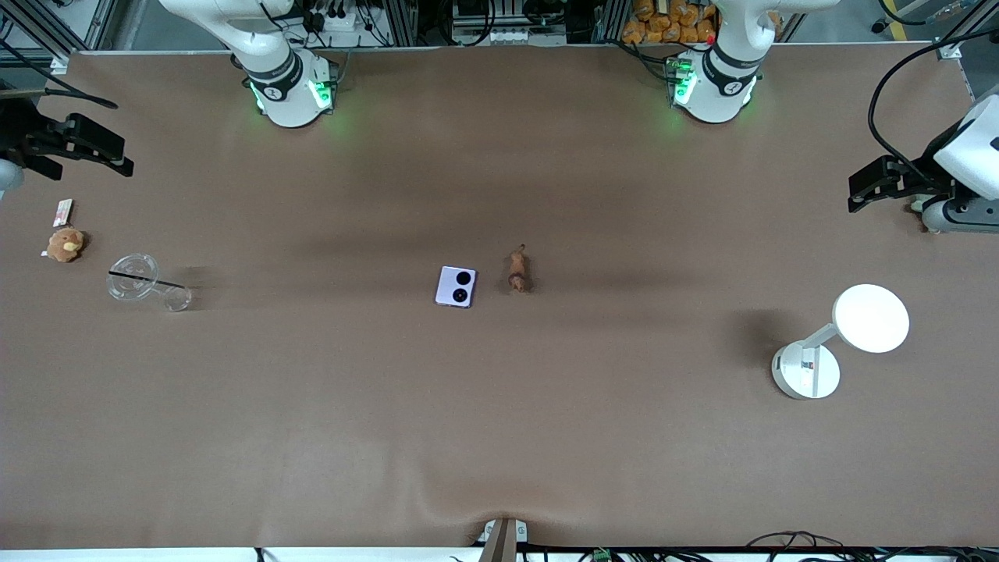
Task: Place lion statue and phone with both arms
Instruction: 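Move the left gripper over the brown lion statue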
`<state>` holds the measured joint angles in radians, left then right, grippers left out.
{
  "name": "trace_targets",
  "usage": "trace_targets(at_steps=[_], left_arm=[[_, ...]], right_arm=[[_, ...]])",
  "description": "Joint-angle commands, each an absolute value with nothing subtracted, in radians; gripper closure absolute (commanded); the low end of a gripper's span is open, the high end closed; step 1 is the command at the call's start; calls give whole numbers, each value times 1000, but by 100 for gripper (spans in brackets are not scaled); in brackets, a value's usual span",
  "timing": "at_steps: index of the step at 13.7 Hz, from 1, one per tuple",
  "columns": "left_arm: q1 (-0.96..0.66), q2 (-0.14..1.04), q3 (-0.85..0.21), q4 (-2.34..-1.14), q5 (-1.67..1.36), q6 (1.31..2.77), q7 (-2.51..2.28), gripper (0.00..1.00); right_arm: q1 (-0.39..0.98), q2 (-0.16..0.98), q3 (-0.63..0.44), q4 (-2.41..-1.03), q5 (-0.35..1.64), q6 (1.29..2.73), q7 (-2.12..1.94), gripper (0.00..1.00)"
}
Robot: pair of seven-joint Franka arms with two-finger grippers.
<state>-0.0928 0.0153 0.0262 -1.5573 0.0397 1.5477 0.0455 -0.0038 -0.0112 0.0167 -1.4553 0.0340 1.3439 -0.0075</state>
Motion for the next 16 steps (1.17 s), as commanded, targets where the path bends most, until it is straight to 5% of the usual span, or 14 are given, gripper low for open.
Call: trace_targets(at_steps=[1,16], left_arm=[[-84,17,25,-1557,20,1557,60,0],[-216,210,-69,-1485,-258,1575,-268,0]], right_arm=[[-8,-11,17,-1453,34,1333,-20,0],[-5,-9,18,-1457,41,1336,-20,0]])
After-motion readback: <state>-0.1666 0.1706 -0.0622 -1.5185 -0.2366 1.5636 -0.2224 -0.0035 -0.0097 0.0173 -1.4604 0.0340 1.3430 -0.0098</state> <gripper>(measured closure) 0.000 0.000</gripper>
